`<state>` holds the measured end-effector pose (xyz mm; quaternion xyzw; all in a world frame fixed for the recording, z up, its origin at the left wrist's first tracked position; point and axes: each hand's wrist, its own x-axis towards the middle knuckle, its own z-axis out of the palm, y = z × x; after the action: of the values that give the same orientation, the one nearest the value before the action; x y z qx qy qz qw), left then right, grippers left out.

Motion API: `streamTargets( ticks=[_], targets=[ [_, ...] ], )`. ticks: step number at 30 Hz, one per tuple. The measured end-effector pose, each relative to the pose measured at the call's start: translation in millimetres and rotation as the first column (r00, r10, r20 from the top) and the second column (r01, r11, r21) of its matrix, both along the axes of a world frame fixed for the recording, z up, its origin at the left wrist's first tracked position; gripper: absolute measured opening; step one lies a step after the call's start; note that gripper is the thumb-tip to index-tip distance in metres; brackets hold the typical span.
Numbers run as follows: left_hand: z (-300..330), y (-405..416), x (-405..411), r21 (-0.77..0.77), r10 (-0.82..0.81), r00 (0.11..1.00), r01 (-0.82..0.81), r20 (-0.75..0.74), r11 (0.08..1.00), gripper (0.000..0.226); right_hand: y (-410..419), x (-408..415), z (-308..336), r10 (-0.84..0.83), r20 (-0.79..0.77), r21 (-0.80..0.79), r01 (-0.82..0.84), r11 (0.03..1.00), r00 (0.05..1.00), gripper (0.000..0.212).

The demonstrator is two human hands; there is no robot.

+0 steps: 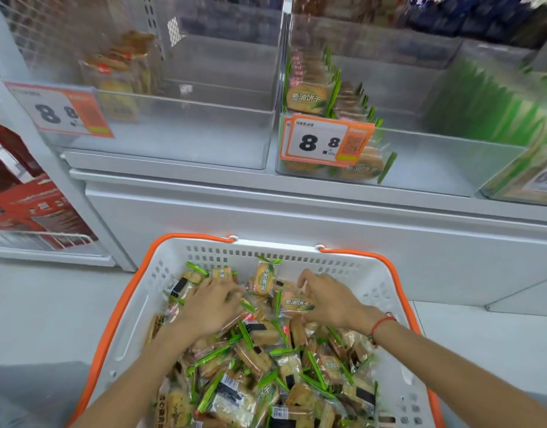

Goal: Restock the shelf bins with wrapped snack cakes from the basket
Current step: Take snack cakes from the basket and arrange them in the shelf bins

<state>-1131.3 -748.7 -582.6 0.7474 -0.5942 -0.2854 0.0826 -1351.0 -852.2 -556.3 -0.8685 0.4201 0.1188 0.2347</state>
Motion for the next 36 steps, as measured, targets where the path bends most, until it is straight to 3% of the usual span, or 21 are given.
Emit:
streamTargets(
  ticks=[2, 4, 8, 10, 12, 16, 19, 21, 24, 28, 32, 36],
  targets=[
    [13.8, -6.3, -12.3, -0.109, 0.035, 0.998, -0.041, -0.058, 0.993, 0.026, -4.7, -3.2, 23.8, 0.081, 0.027, 0.010, -0.081, 0.997, 0.996, 0.058],
    [35.0, -10.5, -29.7, -0.102, 0.026, 0.972, -0.051, -0.234, 0.993, 0.029, -7.7, -4.4, 48.8, 0.142, 0.076, -0.026, -0.141, 0.990, 0.987, 0.058],
    [69.1, -15.7, -53.8, 0.014, 0.172, 0.723, -0.219, -0.669, 0.976, 0.039, -8.1, -8.9, 94.1, 0.211, 0.229, -0.156, -0.178, 0.971, 0.950, 0.052],
    [84.5, -15.5, -57.3, 0.032, 0.211, 0.588, -0.299, -0.781, 0.954, 0.040, -8.2, -13.6, 112.3, 0.223, 0.314, -0.203, -0.164, 0.965, 0.923, 0.051],
    [98.4, -15.9, -59.0, -0.023, 0.168, 0.537, -0.332, -0.827, 0.943, 0.030, -9.7, -15.6, 128.9, 0.221, 0.357, -0.225, -0.146, 0.963, 0.908, 0.054],
    [129.0, -20.9, -61.7, -0.264, 0.007, 0.572, -0.389, -0.820, 0.883, 0.018, -14.4, -16.2, 162.1, 0.097, 0.524, -0.122, -0.038, 0.992, 0.846, 0.056],
    [153.6, -25.1, -62.7, -0.392, -0.089, 0.594, -0.403, -0.800, 0.827, 0.016, -16.4, -14.9, 181.4, 0.021, 0.663, -0.075, 0.038, 0.996, 0.748, 0.032],
    [170.2, -29.9, -59.5, -0.493, -0.150, 0.658, -0.373, -0.738, 0.786, 0.020, -17.0, -13.2, 192.7, 0.028, 0.729, -0.085, 0.050, 0.995, 0.684, 0.022],
    [194.2, -45.4, -43.1, -0.626, -0.179, 0.771, -0.332, -0.611, 0.706, 0.030, -23.0, -9.9, 210.7, 0.070, 0.772, -0.164, 0.092, 0.982, 0.632, 0.019],
    [221.3, -80.9, -9.8, -0.783, -0.110, 0.916, -0.262, -0.386, 0.564, 0.050, -56.5, 1.5, 244.9, 0.146, 0.820, -0.366, 0.312, 0.877, 0.553, 0.019],
    [234.1, -105.3, 4.0, -0.716, -0.064, 0.960, -0.159, -0.274, 0.680, 0.079, -100.0, 24.6, 266.0, 0.084, 0.744, -0.448, 0.401, 0.799, 0.663, 0.015],
    [232.4, -115.5, 7.9, -0.714, -0.080, 0.961, -0.139, -0.263, 0.687, 0.075, -135.8, 53.5, 253.6, 0.005, 0.604, -0.462, 0.345, 0.817, 0.797, 0.015]
  ],
)
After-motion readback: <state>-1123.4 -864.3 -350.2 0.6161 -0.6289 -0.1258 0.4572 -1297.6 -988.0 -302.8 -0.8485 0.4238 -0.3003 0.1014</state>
